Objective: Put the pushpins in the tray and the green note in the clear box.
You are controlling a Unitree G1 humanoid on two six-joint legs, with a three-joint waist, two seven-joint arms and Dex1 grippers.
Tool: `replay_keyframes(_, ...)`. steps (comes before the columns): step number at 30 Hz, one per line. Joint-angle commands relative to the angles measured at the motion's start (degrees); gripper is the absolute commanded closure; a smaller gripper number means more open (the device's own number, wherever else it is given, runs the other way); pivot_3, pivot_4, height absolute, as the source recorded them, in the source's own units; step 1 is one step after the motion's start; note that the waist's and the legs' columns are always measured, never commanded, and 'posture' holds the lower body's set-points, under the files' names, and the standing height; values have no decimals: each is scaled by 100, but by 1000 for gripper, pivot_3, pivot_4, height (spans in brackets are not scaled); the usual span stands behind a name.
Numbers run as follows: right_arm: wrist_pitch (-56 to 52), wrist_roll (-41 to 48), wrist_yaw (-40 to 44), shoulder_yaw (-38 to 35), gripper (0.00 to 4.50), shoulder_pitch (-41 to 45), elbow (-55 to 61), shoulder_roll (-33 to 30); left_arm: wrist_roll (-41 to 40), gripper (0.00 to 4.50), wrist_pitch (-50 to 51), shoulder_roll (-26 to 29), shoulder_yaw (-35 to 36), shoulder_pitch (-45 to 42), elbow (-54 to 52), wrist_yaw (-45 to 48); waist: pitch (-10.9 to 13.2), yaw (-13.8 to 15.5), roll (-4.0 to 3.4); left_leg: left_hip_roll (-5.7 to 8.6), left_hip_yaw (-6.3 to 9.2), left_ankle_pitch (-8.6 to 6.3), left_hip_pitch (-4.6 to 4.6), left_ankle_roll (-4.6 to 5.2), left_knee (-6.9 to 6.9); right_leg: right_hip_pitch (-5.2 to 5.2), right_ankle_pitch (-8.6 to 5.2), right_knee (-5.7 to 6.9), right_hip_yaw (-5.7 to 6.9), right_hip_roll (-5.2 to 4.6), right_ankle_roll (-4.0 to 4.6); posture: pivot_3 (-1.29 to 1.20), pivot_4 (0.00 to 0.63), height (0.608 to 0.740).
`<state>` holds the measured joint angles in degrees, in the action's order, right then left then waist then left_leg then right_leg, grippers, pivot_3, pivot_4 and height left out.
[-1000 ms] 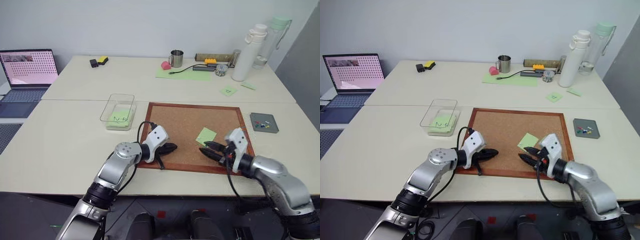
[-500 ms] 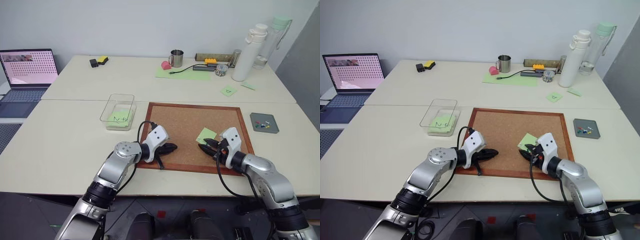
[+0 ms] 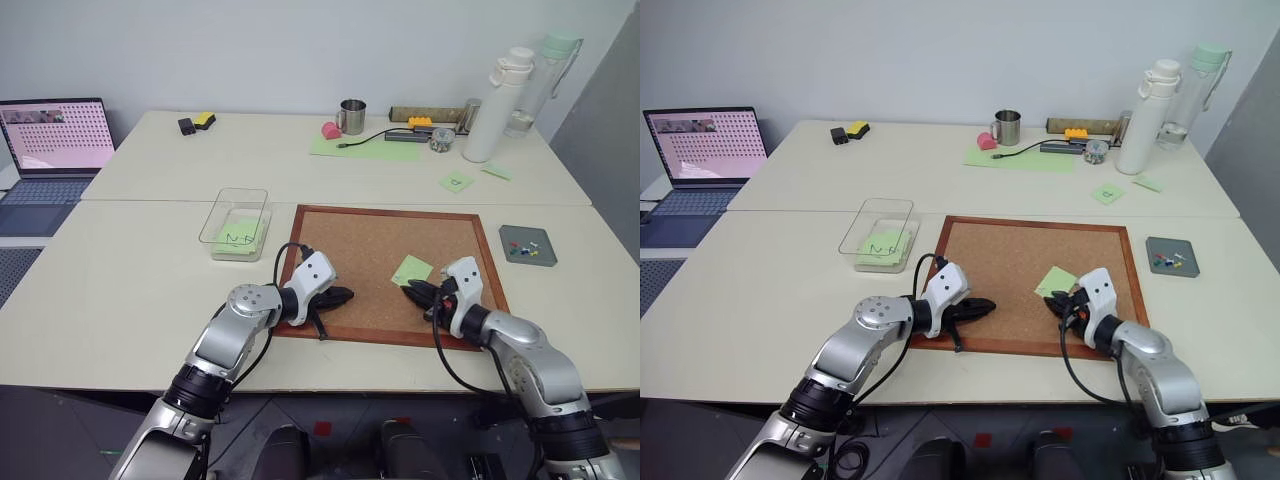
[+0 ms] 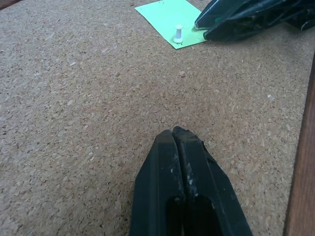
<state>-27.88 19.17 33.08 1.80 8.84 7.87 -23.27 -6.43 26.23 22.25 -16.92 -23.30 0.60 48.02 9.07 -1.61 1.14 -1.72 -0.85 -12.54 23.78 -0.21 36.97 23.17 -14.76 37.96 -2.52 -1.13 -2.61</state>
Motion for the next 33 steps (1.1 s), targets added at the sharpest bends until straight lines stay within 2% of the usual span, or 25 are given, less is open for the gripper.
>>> replay_keyframes(1, 126, 12, -42, -103, 4479, 92, -18, 93, 58, 4500, 182, 65, -126, 120, 85, 35, 0, -2, 0, 0, 0, 0, 0, 0, 0, 0, 0, 0, 0, 0, 0, 0, 150, 740)
replay_keyframes(5, 185, 129, -15, -228, 4479, 103, 75, 173, 54, 4500, 195, 71, -117, 120, 77, 33, 0, -7, 0, 0, -1, 0, -1, 0, 1, 0, 0, 1, -2, 0, 0, 0, 150, 740)
replay_keyframes(12, -212, 928, 87, -647, 4479, 40, 835, 231, 51, 4500, 225, 91, -95, 153, 44, 22, 1, -8, -1, 0, -1, 0, 0, 0, 0, 1, 0, 1, -2, 0, 0, 0, 150, 740)
replay_keyframes(20, -563, 1313, -442, -1267, 4479, 263, 808, 255, 57, 4500, 252, 101, -114, 164, 22, 42, 1, -6, -1, -1, 3, 0, 1, 0, -1, 1, 0, 0, 1, 0, 1, 0, 150, 740)
replay_keyframes(23, -428, 1041, -979, -1738, 4479, 716, 149, 102, 53, 4500, 264, 113, -116, 170, 5, 55, 1, -7, -1, 0, 1, 0, 1, 0, 0, 1, 3, 1, 0, 0, 6, 0, 150, 740)
replay_keyframes(26, -12, 480, -1414, -2091, 4479, 1297, -1093, -391, 56, 4500, 272, 123, -122, 166, 5, 64, 1, -3, -1, 1, -4, 0, 0, 0, 0, 1, 4, 0, -3, -1, 6, 0, 150, 740)
replay_keyframes(29, 866, -281, -1183, -1780, 4479, 1708, -2334, -1072, 54, 4500, 286, 134, -128, 166, -5, 70, 1, 10, -2, 6, -29, 0, 2, 0, -1, 3, 4, -3, -7, -5, 6, 0, 150, 740)
replay_keyframes(33, 1650, -819, -903, -1475, 4479, 2258, -3921, -1447, 39, 4500, 334, 151, -113, 203, -83, 48, -1, -15, -6, 1, -52, 0, -4, 1, -11, 3, 4, -5, -10, -1, 7, 0, 150, 740)
